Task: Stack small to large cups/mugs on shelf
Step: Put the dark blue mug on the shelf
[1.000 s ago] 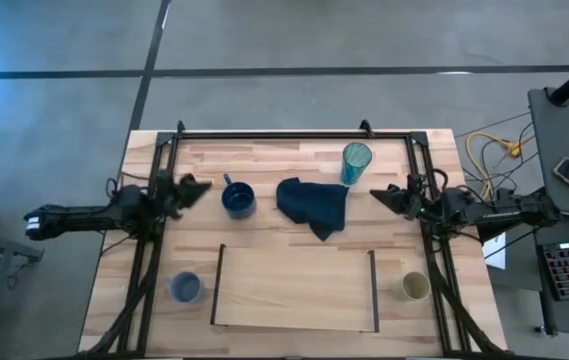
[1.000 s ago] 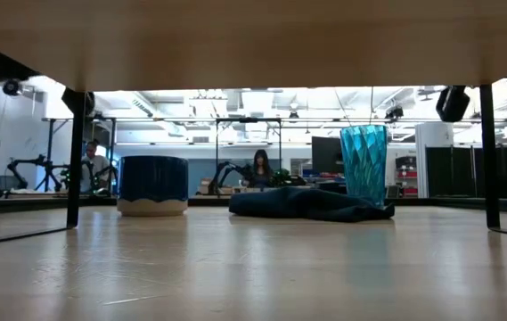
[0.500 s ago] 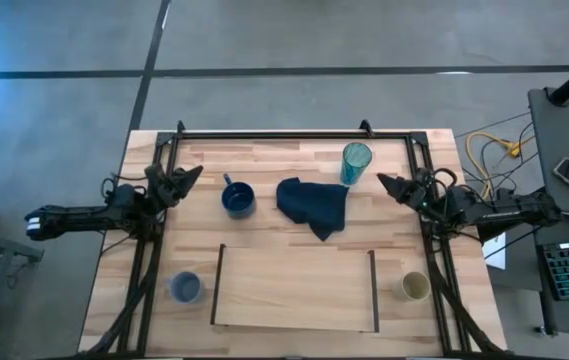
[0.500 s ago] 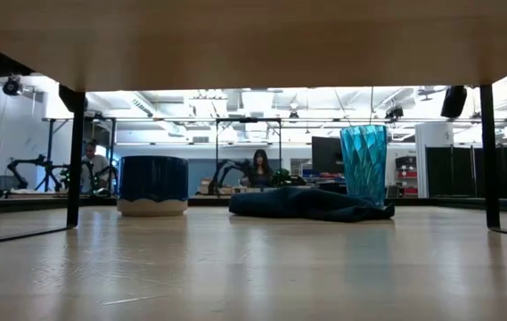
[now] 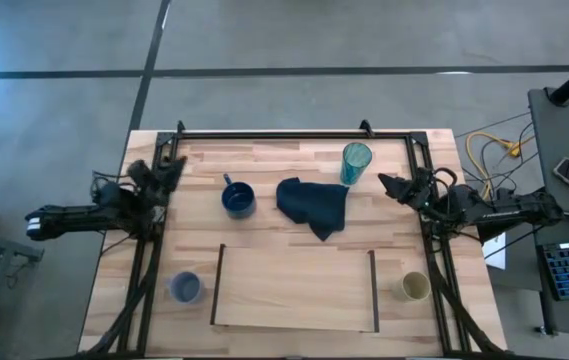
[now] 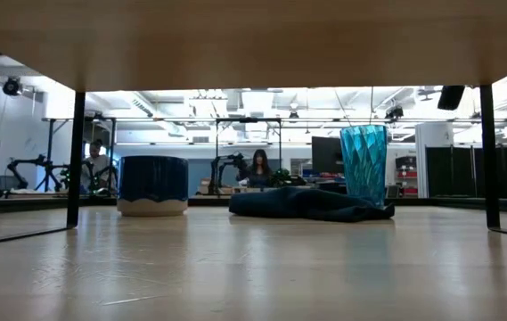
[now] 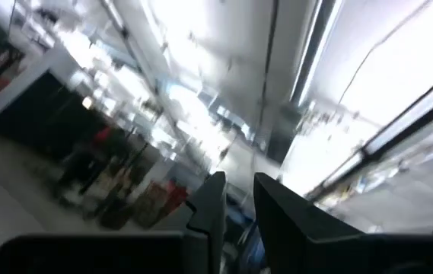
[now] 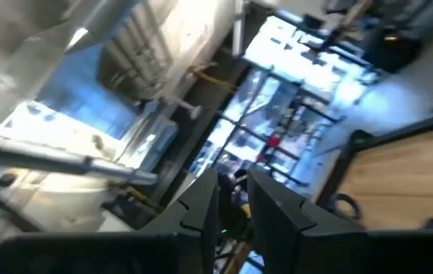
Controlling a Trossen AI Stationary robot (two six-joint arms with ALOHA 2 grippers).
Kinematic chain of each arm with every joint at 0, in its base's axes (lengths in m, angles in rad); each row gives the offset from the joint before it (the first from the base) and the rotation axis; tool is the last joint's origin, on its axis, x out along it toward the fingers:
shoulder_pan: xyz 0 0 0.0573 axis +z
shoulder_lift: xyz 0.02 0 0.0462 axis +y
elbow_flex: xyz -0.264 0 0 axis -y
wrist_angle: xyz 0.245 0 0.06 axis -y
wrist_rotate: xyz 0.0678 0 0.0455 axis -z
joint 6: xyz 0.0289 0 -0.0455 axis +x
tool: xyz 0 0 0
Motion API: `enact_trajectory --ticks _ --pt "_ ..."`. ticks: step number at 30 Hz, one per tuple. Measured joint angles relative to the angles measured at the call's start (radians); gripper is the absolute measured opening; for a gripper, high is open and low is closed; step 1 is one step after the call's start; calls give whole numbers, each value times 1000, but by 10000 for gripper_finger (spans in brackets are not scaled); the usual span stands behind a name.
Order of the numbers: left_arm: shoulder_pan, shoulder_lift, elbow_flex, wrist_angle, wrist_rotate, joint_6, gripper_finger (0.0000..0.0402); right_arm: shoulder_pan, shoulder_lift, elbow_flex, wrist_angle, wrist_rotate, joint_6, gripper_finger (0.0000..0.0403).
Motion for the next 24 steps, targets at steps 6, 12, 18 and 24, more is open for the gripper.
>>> enact_trajectory --ticks 6,12,18,24 --pt "0 17 150 -246 179 11 57 -8 58 80 -42 36 -112 68" --pt "1 229 623 -1411 10 -68 57 -19 137 314 -443 185 -212 87" --pt "2 437 813 -1850 -12 -502 57 -33 238 564 -971 337 -58 120" --pt "31 571 798 -1672 95 -422 57 -60 320 690 -1128 341 -14 155"
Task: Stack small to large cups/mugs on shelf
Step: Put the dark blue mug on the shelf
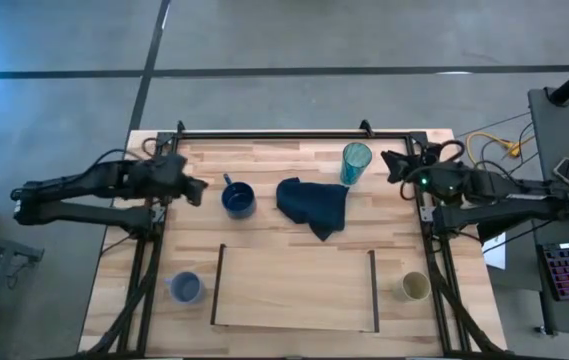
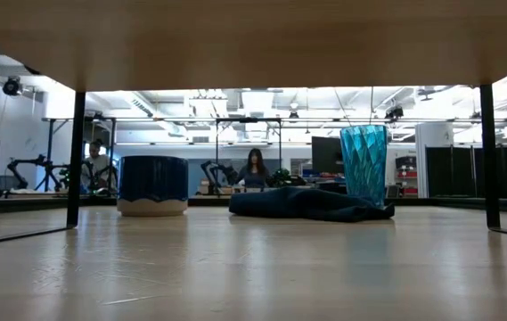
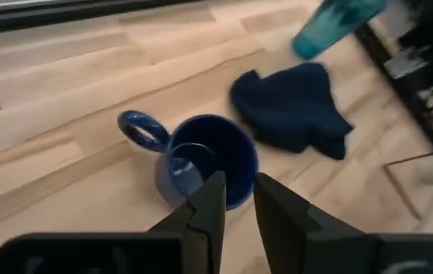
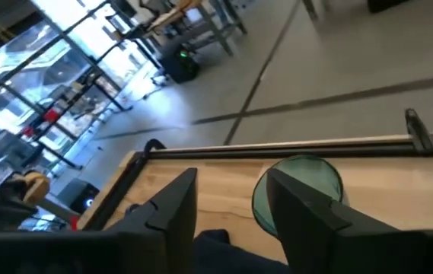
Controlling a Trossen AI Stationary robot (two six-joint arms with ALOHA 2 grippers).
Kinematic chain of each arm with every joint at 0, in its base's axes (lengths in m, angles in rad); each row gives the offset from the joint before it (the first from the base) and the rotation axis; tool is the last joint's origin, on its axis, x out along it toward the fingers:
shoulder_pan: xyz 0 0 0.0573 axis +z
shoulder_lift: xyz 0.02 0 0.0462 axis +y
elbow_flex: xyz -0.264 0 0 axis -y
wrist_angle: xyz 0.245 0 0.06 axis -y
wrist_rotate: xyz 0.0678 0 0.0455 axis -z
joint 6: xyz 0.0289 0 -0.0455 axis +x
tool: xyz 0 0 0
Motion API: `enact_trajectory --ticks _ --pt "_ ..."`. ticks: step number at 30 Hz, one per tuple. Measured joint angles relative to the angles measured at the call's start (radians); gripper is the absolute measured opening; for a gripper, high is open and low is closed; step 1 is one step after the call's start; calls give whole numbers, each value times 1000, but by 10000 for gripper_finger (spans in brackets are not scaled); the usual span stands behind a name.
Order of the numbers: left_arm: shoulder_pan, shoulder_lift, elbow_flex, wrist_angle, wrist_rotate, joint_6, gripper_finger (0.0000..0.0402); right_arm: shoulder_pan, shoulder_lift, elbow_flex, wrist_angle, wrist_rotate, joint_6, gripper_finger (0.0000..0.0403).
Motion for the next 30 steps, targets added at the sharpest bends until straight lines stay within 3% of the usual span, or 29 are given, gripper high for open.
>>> enact_trajectory --ticks 6,10,15,21,26,30 --pt "200 159 -4 -34 116 -51 57 -14 37 43 -54 -7 136 175" --pt "328 196 2 55 234 0 57 -14 40 45 -60 -38 132 175" --pt "339 220 2 101 401 20 57 -14 17 45 -151 -59 142 176" --pt "268 212 0 -35 372 -114 57 -14 -27 45 -246 -58 184 176" --pt "198 191 -14 -17 322 -268 57 -14 -41 45 -259 -49 173 176" --pt "184 210 -33 -10 283 -306 57 -14 -44 45 -259 -34 166 176"
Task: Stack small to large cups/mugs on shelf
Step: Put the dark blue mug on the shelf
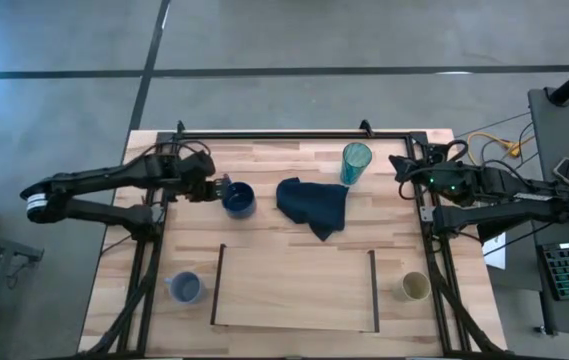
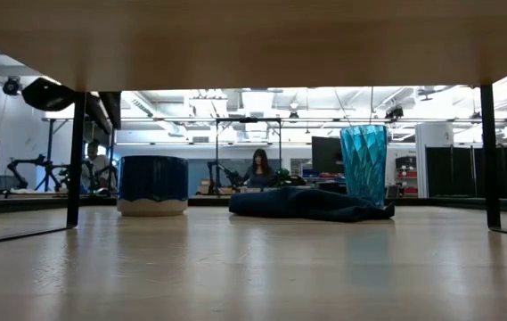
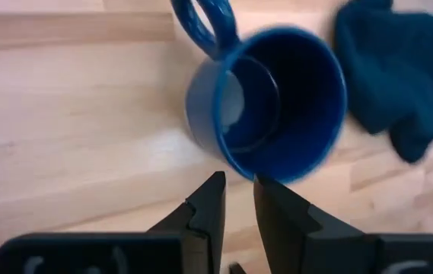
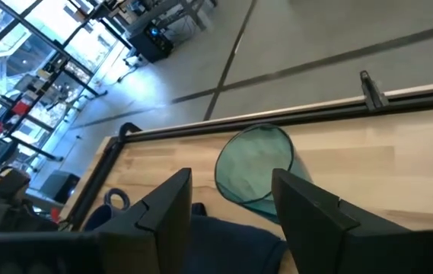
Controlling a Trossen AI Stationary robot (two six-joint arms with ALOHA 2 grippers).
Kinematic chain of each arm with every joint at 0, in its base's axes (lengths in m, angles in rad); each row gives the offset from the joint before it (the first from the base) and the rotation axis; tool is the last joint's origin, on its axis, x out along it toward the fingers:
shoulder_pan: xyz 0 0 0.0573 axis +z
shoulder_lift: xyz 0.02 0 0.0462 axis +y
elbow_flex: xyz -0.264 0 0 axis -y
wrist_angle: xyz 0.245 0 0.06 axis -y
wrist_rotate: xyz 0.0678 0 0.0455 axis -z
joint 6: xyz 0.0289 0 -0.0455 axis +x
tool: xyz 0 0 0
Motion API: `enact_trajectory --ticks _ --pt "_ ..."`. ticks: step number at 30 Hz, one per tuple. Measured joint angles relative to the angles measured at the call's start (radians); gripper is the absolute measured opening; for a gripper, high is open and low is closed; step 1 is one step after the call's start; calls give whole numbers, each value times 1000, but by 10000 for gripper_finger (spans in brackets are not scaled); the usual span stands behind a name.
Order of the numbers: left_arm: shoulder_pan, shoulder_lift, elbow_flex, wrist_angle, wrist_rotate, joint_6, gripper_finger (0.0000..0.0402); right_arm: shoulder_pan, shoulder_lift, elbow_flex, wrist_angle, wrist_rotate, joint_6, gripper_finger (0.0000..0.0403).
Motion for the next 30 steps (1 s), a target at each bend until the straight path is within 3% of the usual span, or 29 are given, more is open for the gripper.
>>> enact_trajectory --ticks 16,30 --pt "-26 151 -47 85 46 -125 57 0 -4 -1 -5 6 -8 176" --pt "-46 83 -62 102 -8 -126 57 0 -4 -1 -18 1 4 176"
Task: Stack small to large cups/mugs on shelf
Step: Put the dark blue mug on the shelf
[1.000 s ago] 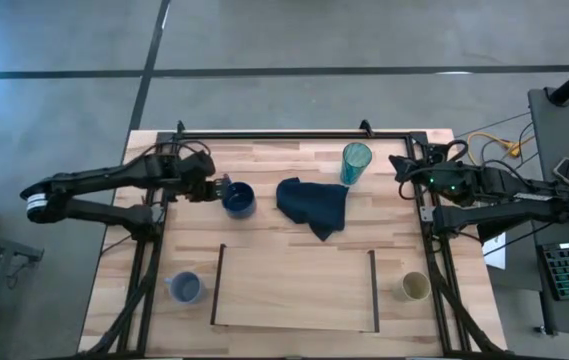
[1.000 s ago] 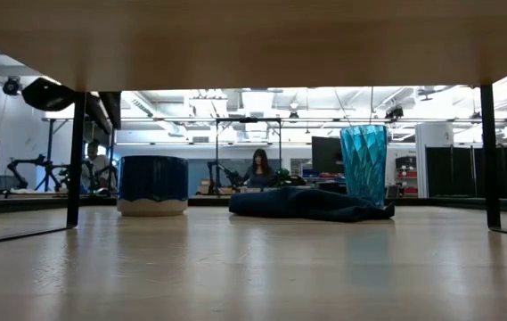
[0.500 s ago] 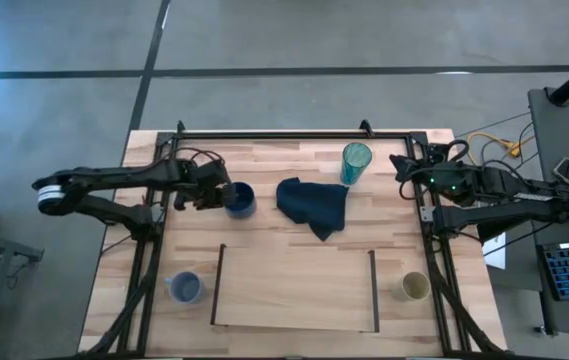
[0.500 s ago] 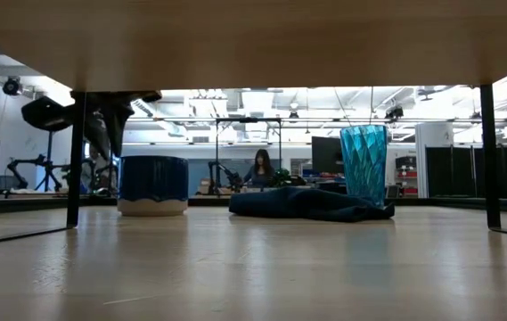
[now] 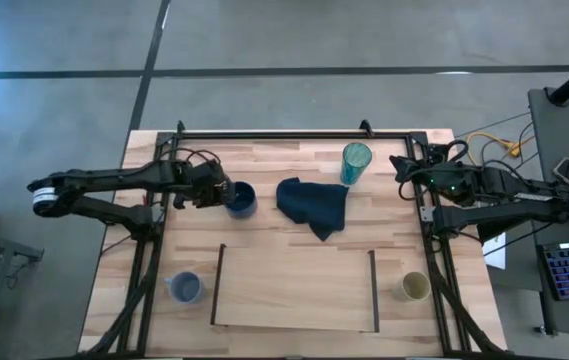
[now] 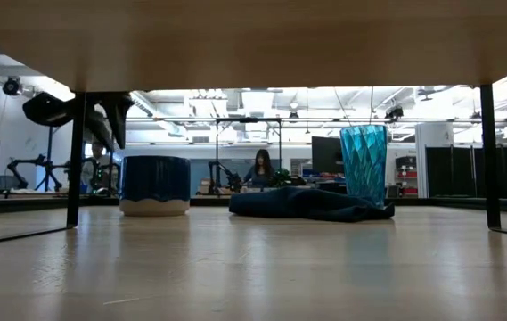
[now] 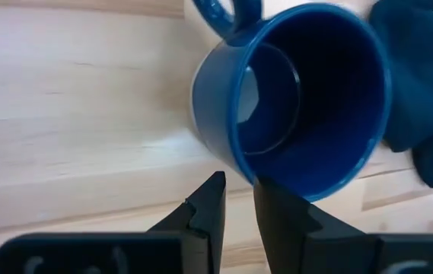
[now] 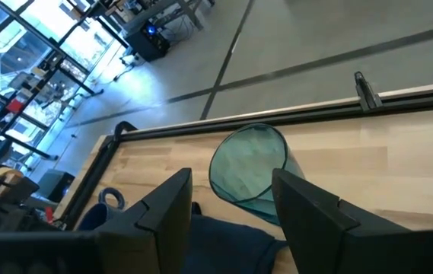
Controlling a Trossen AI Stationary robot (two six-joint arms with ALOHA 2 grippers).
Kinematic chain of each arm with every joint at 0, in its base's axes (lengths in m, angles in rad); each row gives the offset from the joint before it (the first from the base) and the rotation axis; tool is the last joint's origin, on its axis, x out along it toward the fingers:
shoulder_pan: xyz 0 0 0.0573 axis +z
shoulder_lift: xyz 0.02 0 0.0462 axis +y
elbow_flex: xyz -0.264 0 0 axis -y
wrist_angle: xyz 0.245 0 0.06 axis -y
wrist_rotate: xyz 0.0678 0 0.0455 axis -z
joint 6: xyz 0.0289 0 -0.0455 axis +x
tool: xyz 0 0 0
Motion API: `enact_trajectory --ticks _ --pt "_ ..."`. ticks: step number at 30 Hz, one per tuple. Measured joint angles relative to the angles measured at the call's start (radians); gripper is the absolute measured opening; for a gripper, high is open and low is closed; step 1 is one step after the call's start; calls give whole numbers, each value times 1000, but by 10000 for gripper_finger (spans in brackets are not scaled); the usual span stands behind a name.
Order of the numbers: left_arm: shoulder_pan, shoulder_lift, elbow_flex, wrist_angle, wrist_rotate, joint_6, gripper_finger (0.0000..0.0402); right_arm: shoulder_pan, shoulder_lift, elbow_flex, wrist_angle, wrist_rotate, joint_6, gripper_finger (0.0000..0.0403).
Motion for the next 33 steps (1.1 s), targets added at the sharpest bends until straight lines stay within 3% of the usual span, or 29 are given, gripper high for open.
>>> enact_trajectory --ticks 15,26,33 --pt "0 117 6 98 17 31 57 0 0 0 -1 -26 8 176" --pt "-4 -4 37 68 -78 35 57 0 0 0 -31 -29 11 176" --pt "-3 -16 1 13 -77 37 57 0 1 0 -31 -23 10 176"
